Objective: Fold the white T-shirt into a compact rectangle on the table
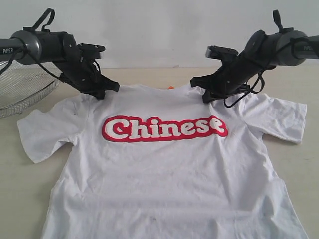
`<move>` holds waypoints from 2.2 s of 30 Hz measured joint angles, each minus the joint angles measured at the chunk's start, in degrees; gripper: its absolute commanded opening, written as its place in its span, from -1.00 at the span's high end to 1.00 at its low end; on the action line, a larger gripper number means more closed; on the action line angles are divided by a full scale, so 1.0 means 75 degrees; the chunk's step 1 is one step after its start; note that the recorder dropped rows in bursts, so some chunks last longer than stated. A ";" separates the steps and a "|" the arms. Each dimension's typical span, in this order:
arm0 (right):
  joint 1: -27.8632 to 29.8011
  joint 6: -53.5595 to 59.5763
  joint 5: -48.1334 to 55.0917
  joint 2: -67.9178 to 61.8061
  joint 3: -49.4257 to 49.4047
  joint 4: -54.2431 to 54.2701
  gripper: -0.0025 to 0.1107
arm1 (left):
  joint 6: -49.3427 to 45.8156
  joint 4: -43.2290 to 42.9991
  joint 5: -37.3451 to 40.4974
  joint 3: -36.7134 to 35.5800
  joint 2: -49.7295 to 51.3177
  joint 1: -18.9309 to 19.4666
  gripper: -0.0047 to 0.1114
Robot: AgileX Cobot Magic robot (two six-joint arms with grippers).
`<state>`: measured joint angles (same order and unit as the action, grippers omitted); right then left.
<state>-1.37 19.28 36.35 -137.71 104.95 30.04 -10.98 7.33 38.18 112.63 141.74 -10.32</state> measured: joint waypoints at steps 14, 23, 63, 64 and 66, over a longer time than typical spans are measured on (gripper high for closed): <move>0.0636 0.0000 -0.0117 -0.0043 0.0000 -0.0015 0.96 | 0.0333 -0.0299 0.0004 0.0435 0.0241 0.0026 0.84; 0.0716 0.0225 -0.0173 -0.0094 0.0048 0.0543 0.96 | 0.0401 -0.0067 0.0004 0.0471 0.0257 0.0389 0.84; 0.3660 -0.0174 0.1338 0.3239 -0.3416 0.1261 -0.04 | -0.0957 0.3516 0.3389 -0.1042 -0.3012 0.0012 0.84; 0.3692 -0.0142 0.1305 0.3100 -0.3416 0.1278 -0.03 | -0.0957 0.3516 0.3348 -0.1254 -0.3166 -0.0009 0.84; 0.3761 -0.0083 0.1324 0.2739 -0.3274 0.1278 -0.02 | -0.0957 0.3536 0.3164 -0.1648 -0.3423 -0.0021 0.84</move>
<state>26.84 18.66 46.28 -117.17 80.40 39.63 -18.15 33.85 61.91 100.27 116.07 -10.48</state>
